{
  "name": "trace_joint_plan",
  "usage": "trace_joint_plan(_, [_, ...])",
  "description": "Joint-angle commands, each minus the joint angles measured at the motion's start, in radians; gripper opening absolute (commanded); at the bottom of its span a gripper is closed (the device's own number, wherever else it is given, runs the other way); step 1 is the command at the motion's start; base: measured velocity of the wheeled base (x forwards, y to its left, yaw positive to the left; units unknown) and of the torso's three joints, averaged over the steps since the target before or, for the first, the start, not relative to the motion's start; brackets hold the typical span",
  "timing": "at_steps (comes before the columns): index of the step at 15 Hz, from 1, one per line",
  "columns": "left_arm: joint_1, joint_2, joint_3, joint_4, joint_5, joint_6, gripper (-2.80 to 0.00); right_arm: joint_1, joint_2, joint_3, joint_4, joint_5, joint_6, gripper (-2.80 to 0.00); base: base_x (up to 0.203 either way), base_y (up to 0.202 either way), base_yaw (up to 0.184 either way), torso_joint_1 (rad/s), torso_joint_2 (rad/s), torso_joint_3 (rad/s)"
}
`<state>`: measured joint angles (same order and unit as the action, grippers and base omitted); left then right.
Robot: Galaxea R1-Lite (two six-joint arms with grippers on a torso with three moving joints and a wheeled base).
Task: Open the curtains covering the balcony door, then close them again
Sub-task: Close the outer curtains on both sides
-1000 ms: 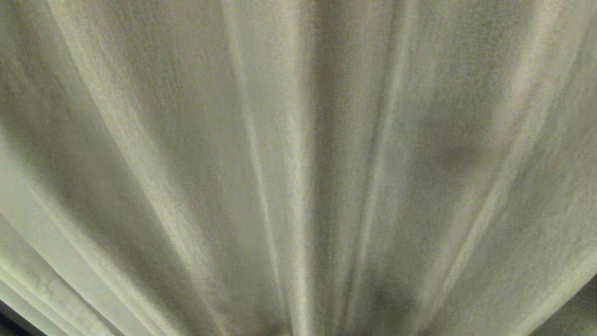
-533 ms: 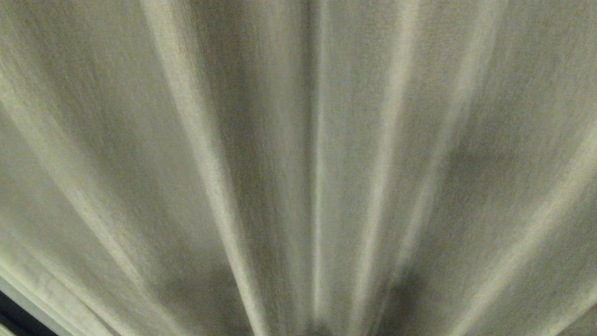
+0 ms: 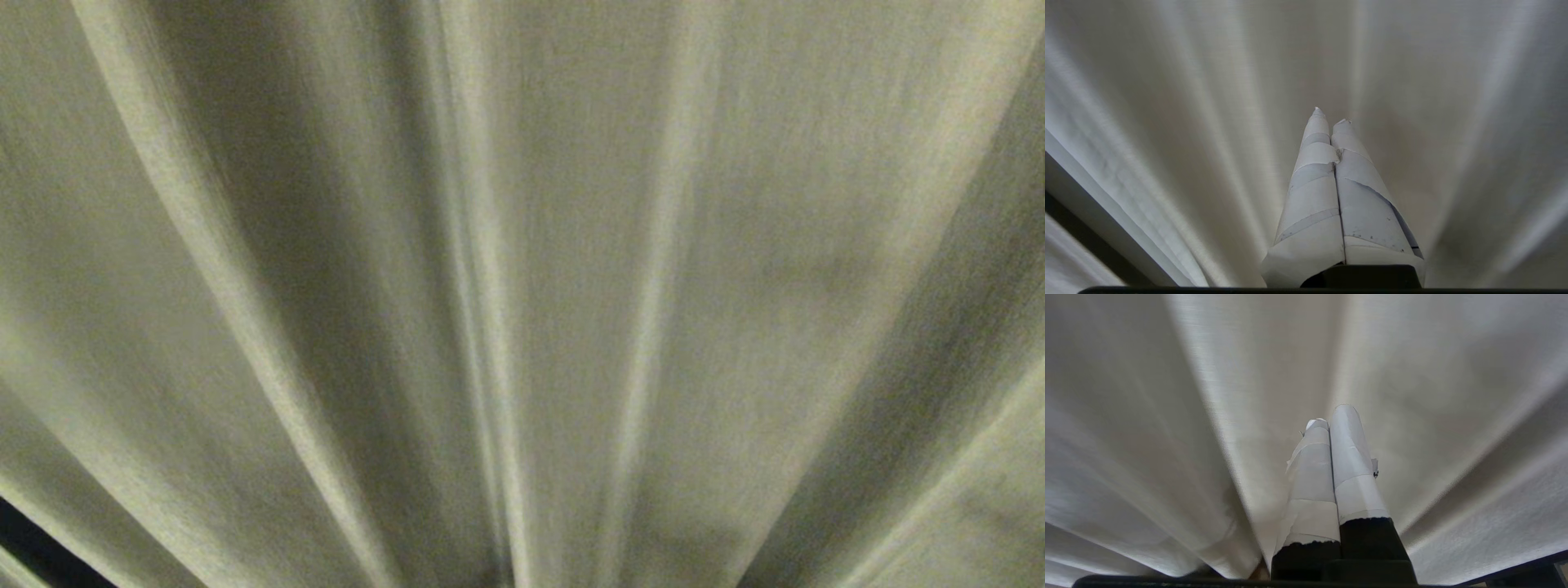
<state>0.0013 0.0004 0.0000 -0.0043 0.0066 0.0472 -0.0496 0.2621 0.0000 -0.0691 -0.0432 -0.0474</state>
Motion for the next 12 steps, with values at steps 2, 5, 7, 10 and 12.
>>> trace_joint_plan(2, [0.0, 0.0, 0.0, 0.0, 0.0, 0.0, -2.8, 0.03, -0.077, 0.0, 0.011, 0.001, 0.011, -2.8, 0.0, 0.0, 0.0, 0.0, 0.0, 0.0])
trace_joint_plan(5, [0.0, 0.0, 0.0, 0.0, 0.0, 0.0, -2.8, 0.044, -0.202, 0.0, 0.011, 0.002, 0.016, -2.8, 0.0, 0.0, 0.0, 0.0, 0.0, 0.0])
trace_joint_plan(7, [0.0, 0.0, 0.0, 0.0, 0.001, 0.0, -2.8, 0.046, -0.262, 0.0, 0.011, 0.003, 0.017, -2.8, 0.0, 0.0, 0.0, 0.0, 0.0, 0.0])
trace_joint_plan(10, [0.0, 0.0, 0.0, 0.0, 0.0, 0.0, -2.8, 0.046, -0.262, 0.0, 0.011, 0.003, 0.017, -2.8, 0.0, 0.0, 0.0, 0.0, 0.0, 0.0])
trace_joint_plan(12, [0.0, 0.0, 0.0, 0.0, 0.0, 0.0, -2.8, 0.046, -0.262, 0.0, 0.011, 0.003, 0.017, -2.8, 0.0, 0.0, 0.0, 0.0, 0.0, 0.0])
